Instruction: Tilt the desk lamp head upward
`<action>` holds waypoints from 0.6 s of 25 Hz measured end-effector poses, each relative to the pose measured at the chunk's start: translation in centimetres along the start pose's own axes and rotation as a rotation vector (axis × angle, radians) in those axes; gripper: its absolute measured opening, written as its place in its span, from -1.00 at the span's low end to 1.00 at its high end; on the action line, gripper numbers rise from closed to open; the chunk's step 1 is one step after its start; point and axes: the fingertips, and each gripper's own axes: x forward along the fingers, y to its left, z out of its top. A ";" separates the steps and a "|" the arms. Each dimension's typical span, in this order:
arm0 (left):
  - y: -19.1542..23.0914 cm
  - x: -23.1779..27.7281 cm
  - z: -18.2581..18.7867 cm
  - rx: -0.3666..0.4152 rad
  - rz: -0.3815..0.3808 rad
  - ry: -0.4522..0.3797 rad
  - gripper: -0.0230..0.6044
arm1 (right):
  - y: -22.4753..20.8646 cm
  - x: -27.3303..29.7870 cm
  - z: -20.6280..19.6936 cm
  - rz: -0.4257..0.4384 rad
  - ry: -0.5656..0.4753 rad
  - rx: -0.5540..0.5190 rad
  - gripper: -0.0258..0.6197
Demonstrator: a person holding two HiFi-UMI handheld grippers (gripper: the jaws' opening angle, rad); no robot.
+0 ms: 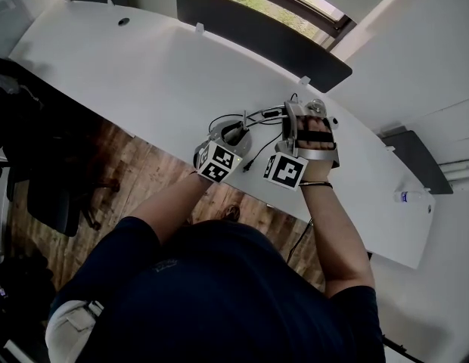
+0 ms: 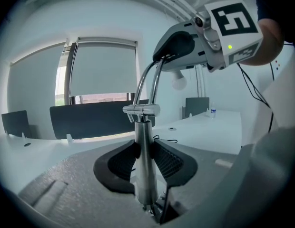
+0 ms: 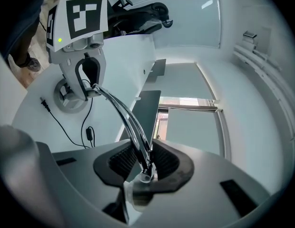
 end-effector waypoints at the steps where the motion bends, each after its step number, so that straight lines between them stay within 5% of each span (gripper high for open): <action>1: -0.1 0.0 -0.1 0.009 -0.009 0.005 -0.55 | 0.1 0.0 0.0 -0.002 0.000 0.002 -0.60; 9: 0.2 -2.1 1.1 0.078 -0.070 -0.005 -0.51 | -0.1 -2.7 -0.2 -0.003 -0.056 0.096 -0.35; 15: -0.6 -5.9 2.2 0.023 -0.079 -0.031 -0.51 | 1.5 -6.6 -0.6 0.045 -0.080 0.474 -0.35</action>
